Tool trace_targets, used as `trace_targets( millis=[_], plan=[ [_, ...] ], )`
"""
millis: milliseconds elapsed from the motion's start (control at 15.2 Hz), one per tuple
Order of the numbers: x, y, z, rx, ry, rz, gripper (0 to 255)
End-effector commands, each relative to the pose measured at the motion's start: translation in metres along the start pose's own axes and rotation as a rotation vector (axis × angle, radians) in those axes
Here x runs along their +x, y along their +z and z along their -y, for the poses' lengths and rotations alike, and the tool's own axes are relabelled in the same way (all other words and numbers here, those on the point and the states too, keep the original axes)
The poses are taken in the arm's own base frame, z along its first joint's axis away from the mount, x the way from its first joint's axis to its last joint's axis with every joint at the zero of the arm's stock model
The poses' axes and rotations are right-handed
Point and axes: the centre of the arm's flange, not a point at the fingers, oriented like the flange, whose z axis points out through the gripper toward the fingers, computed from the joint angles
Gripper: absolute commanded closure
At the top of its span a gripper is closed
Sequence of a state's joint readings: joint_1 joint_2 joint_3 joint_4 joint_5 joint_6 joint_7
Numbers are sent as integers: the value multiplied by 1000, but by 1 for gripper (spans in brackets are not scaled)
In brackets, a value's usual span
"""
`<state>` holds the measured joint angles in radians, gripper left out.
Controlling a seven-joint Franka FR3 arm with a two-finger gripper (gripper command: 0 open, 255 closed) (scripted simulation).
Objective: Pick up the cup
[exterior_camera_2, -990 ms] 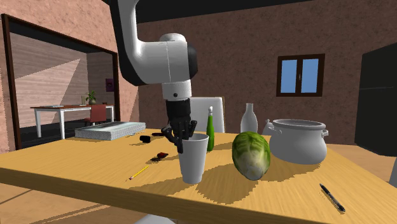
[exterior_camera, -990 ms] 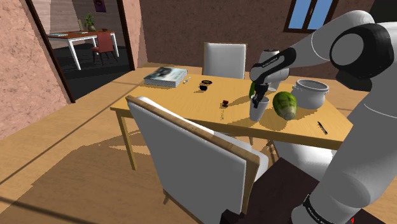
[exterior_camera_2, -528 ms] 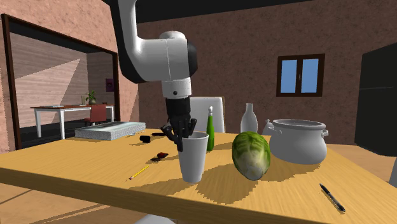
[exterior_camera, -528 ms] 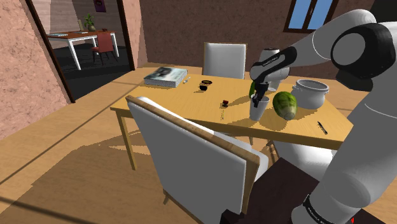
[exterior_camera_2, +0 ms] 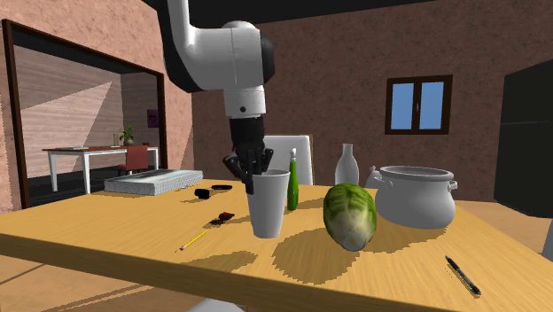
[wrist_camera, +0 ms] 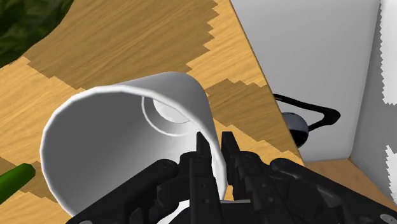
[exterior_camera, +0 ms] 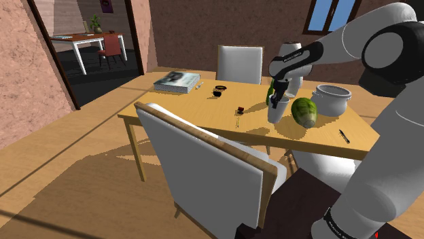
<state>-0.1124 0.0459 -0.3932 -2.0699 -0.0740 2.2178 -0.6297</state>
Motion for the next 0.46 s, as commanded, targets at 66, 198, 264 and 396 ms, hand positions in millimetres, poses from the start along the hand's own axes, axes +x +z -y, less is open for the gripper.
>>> trace_targets(
  millis=[66,198,264,396],
  plan=[
    [-1,-15,-3,0,0,0,255],
    [0,-26,-4,0,0,0,255],
    [0,-31,-5,0,0,0,255],
    [0,-32,-5,0,0,0,255]
  ],
)
